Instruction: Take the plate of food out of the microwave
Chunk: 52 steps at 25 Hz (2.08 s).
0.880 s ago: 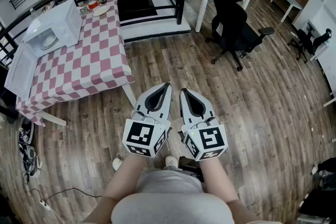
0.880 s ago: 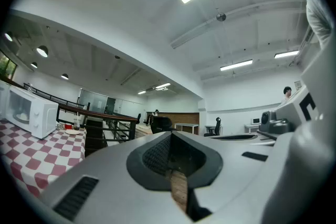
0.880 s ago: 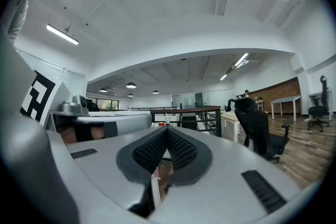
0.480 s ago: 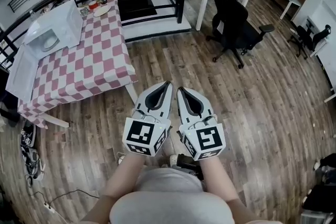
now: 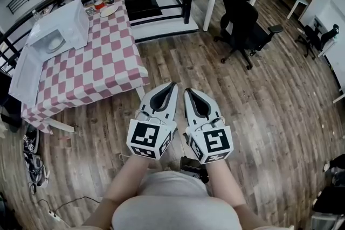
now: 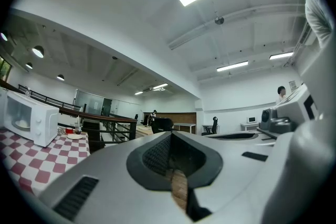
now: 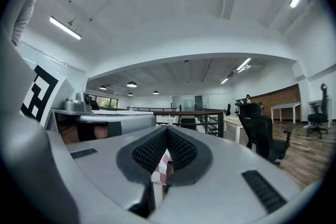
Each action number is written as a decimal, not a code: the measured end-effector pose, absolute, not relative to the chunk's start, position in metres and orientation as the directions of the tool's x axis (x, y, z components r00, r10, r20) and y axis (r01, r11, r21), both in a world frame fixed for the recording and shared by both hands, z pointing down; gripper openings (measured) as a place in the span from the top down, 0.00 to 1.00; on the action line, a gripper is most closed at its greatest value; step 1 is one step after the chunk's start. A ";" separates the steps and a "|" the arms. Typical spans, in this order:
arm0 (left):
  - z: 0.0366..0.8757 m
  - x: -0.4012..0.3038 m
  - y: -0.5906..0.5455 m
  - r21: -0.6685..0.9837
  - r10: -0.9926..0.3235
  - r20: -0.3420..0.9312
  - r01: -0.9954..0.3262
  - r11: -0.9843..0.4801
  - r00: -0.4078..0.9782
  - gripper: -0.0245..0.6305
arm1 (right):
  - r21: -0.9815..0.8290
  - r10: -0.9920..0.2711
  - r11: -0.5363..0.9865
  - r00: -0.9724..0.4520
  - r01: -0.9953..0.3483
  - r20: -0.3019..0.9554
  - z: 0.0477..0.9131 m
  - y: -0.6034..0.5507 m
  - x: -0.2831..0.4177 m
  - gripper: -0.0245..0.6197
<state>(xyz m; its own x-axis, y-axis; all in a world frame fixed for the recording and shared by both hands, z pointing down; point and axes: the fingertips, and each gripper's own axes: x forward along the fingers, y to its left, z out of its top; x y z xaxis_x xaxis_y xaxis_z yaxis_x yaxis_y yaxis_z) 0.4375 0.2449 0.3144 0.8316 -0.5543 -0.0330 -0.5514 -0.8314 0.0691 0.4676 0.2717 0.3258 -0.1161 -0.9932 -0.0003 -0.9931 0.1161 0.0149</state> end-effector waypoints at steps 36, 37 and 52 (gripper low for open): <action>0.319 0.234 0.163 0.053 -0.599 -0.022 -0.597 -0.800 0.800 0.96 | -0.028 -0.989 0.147 -0.147 -0.989 -0.012 0.325 0.186 0.275 0.92; 0.319 0.228 0.161 0.051 -0.598 -0.021 -0.597 -0.801 0.801 0.96 | -0.030 -0.989 0.149 -0.148 -0.988 -0.013 0.326 0.183 0.267 0.92; 0.322 0.146 0.131 0.080 -0.642 -0.027 -0.639 -0.765 0.766 0.96 | -0.025 -0.981 0.194 -0.194 -0.981 0.011 0.330 0.154 0.188 0.92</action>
